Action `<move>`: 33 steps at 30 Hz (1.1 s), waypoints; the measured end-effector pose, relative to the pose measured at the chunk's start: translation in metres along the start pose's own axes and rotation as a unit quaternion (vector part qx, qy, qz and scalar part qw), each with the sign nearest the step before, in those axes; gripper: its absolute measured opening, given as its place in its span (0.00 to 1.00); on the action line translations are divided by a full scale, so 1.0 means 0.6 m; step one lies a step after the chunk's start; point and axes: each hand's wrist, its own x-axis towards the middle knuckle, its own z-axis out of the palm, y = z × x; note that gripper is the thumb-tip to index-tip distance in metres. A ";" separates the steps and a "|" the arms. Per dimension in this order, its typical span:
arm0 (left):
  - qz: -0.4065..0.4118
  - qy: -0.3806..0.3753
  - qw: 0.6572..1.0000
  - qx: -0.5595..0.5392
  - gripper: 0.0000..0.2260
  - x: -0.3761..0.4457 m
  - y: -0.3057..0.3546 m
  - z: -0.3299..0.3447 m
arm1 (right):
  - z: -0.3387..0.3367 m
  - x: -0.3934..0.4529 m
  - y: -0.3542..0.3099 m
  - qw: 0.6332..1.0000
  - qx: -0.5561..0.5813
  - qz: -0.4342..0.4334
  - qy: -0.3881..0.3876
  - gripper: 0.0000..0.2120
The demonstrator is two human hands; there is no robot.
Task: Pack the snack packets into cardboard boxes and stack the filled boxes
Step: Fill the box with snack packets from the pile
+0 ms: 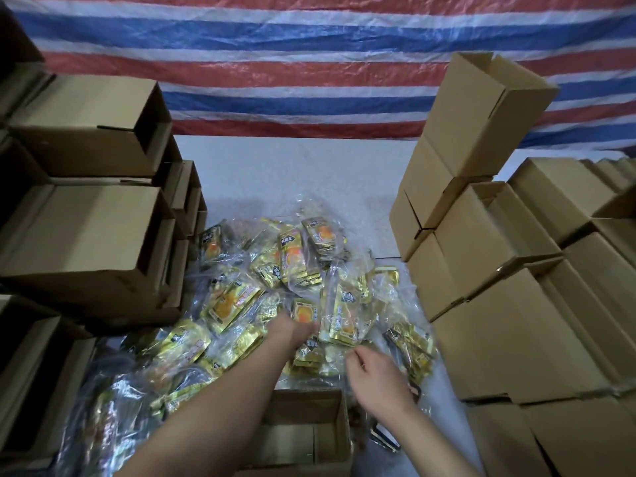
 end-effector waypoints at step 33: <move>0.341 0.159 0.906 -0.193 0.13 -0.245 0.102 -0.174 | -0.050 0.025 -0.232 0.763 0.627 0.016 -0.157 0.17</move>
